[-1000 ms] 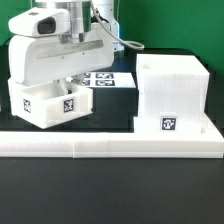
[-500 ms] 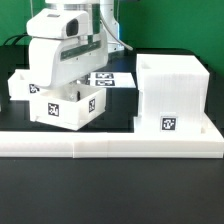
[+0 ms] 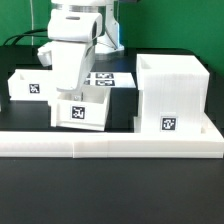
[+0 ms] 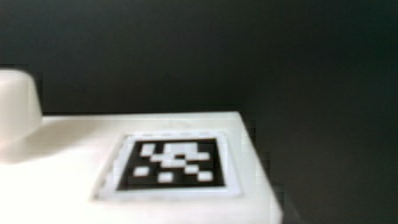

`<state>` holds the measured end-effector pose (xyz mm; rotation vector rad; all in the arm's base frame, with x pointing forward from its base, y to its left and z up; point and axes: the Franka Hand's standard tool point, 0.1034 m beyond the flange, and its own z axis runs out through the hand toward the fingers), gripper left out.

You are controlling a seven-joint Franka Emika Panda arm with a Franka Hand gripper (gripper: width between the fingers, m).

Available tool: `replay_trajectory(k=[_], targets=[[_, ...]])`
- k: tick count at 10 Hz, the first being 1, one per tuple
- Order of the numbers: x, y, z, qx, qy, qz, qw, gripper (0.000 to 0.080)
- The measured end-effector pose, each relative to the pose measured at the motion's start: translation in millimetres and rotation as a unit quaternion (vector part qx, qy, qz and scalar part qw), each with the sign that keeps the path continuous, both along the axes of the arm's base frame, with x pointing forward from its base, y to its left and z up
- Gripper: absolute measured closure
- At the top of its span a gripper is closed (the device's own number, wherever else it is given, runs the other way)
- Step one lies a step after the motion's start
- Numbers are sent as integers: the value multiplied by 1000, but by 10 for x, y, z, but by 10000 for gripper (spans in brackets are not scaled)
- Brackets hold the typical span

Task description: Assemble drawer

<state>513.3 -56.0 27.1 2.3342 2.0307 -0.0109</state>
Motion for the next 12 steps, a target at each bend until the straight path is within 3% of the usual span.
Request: replay_trajectory(k=[2,4,7,10,12], targets=[[-6,14,-11,1,1,-6,1000,755],[34,198,-27,7,6,-19,1000,755],[24,167,-41,7,-1,-23,1000,755],[51,288,-60,12,2,-21,1000,755],[43,265,-68,12,3,-24,1000,755]])
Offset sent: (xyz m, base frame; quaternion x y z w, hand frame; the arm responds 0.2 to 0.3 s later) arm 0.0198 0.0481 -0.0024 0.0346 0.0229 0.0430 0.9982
